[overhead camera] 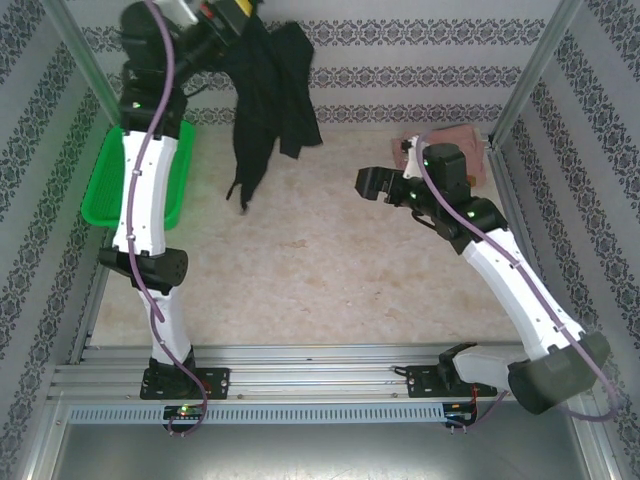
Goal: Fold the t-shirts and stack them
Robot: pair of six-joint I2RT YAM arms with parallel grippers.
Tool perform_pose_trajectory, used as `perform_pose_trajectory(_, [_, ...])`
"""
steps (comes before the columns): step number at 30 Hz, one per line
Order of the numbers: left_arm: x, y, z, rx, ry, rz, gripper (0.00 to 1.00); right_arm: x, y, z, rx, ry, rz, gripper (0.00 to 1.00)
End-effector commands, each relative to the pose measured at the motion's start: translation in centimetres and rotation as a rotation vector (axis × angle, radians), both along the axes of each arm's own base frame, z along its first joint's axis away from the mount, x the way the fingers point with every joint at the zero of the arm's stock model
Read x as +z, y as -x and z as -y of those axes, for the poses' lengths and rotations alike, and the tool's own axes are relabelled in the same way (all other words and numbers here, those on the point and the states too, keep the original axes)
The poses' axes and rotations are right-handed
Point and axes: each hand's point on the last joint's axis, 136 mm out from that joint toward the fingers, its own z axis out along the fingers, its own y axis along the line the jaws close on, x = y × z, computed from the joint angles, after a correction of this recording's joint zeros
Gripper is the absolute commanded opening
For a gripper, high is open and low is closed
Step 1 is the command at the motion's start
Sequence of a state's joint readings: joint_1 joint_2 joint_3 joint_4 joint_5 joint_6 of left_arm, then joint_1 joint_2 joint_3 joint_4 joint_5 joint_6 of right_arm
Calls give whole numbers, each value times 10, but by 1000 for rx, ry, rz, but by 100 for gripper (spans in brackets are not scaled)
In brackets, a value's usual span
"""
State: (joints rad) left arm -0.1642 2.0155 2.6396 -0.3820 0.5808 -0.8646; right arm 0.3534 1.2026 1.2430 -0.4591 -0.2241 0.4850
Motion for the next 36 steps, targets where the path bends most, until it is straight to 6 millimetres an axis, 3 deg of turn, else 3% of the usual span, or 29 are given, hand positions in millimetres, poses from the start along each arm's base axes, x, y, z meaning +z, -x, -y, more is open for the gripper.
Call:
perform_pose_trajectory(1, [-60,12,51,-114,-142,-116,0,-19,4,19,-81,-3,-50,98])
perform_pose_trajectory(3, [-105,14,66,-120,-175,-185,0,-32,7,26,-105,0,-82,98])
perform_pose_trajectory(6, [-191,24,80,-136,-142,-328,0,-48,11,31,-119,9,-122,98])
perform_pose_trajectory(8, [-263,42,86,-122,-195,-457,0,-58,13,33,-126,17,-149,98])
perform_pose_trajectory(11, [-346,75,90,-136,-211,-613,0,-73,15,32,-122,27,-200,98])
perform_pose_trajectory(12, [-364,84,89,-136,-202,-648,1,-77,15,31,-117,30,-217,98])
perform_pose_trajectory(13, [-381,94,87,-131,-192,-685,13,-82,15,30,-110,34,-234,98])
perform_pose_trajectory(15, [-396,107,78,-107,-176,-723,34,-90,15,26,-98,39,-267,98])
perform_pose_trajectory(17, [-396,118,64,-62,-200,-728,55,-98,16,20,-77,47,-300,98])
perform_pose_trajectory(18, [-393,122,58,-44,-221,-726,59,-101,16,16,-62,53,-311,98])
perform_pose_trajectory(21, [-386,135,41,1,-279,-729,65,-111,22,-2,10,94,-341,98])
perform_pose_trajectory(23, [-391,147,34,10,-311,-758,69,-120,28,-16,63,127,-373,98])
perform_pose_trajectory(28, [-422,185,15,32,-339,-854,71,-137,39,-34,123,124,-433,96])
perform_pose_trajectory(33, [-445,225,18,-65,-446,-929,70,-136,47,-36,164,128,-417,98])
perform_pose_trajectory(36, [-472,244,12,-75,-543,-1005,70,-129,50,-38,195,107,-364,98])
